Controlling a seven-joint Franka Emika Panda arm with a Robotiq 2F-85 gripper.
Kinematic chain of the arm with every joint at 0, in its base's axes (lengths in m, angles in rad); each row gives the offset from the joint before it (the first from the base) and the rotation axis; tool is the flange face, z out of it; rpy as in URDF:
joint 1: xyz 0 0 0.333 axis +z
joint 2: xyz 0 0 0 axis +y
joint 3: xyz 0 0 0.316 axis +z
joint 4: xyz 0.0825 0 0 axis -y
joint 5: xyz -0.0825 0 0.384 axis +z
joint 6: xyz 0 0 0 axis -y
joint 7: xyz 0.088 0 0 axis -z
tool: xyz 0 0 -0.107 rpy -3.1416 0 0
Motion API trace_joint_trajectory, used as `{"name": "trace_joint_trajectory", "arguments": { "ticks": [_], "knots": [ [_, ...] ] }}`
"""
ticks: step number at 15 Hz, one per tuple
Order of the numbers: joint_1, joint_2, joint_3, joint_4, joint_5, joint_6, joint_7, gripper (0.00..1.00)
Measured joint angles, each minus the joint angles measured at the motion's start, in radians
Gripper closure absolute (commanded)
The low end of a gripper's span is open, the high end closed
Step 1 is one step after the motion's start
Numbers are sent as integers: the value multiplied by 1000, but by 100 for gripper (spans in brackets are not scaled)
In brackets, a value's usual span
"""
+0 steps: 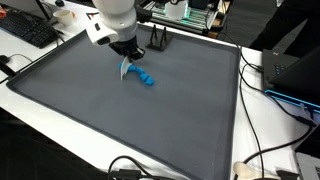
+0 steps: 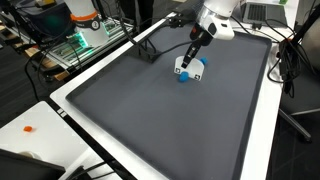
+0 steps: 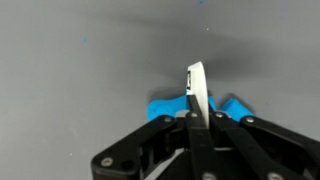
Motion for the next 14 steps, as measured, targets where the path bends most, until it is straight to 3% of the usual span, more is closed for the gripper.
{"name": "trace_joint_trajectory", "arguments": {
  "ticks": [14],
  "knots": [
    [-42, 0, 13, 11, 121, -50, -17, 99]
  ]
}}
